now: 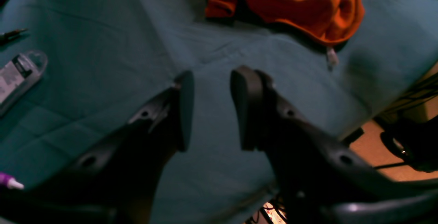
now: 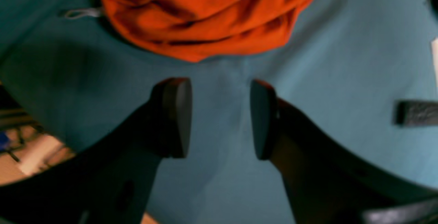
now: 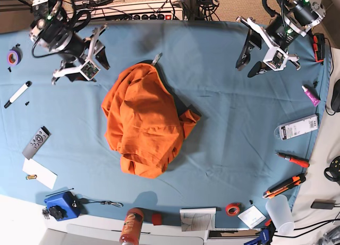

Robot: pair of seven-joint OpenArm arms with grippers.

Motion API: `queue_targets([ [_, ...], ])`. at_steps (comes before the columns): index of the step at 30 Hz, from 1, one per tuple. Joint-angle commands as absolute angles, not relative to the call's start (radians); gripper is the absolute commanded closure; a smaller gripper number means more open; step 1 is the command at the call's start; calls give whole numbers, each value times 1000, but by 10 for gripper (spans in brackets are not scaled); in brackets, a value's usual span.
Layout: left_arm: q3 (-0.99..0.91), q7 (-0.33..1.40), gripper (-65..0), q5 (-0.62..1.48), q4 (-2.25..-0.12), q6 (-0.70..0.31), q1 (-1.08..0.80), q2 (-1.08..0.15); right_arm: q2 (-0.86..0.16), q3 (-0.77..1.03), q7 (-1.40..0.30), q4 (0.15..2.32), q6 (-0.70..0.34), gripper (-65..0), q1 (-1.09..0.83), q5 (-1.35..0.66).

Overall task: Layout the t-shirt on the table in an organized manner, then fold the t-shirt properly
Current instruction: 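Move both grippers out over the table toward the orange t-shirt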

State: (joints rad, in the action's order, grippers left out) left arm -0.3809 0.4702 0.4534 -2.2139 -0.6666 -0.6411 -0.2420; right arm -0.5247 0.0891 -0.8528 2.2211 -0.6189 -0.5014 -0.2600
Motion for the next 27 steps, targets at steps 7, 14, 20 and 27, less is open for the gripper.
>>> queue_targets([
  [7,-383,443,-227,472,-2231,-670,-645,-247,-649,-120,-801,2236,-668,-276,-422,-158],
  [14,-383,443,-227,472,-2231,-670,-645,-246,-654,-295,-782,2215,-657,-276,-321,-35],
  [20,-383,443,-226,472,-2231,-670,-645,-246,-654,-403,-792,2135,-627,-276,-231,1],
  [27,-383,443,-226,472,-2231,-668,-645,-246,-654,-519,-792,2014,-627,-276,-129,1],
])
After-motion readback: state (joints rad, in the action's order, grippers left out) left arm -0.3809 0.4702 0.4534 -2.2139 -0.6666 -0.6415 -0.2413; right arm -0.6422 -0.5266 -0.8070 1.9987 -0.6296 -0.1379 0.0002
